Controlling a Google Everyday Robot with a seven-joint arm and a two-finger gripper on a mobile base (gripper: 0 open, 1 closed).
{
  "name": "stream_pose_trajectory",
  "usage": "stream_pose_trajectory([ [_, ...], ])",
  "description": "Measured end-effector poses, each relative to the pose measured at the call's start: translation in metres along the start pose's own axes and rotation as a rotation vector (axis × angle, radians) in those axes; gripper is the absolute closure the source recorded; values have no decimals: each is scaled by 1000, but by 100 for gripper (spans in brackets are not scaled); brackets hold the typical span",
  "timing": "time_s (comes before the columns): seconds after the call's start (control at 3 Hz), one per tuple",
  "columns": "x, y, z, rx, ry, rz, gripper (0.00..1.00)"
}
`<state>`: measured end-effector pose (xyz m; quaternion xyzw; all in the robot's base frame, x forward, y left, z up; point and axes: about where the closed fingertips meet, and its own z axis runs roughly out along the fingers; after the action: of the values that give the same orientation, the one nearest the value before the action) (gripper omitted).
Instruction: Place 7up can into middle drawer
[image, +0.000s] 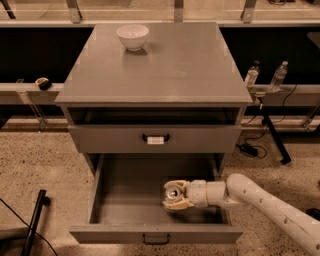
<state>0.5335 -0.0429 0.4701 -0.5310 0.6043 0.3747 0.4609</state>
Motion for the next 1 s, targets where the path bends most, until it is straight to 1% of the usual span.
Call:
stream_pose_trajectory([
  [0.33, 3, -9, 5, 41, -49, 16, 82],
  [0.67, 11, -18, 14, 79, -58, 44, 58],
  [1.0, 12, -18, 14, 81, -57, 44, 35],
])
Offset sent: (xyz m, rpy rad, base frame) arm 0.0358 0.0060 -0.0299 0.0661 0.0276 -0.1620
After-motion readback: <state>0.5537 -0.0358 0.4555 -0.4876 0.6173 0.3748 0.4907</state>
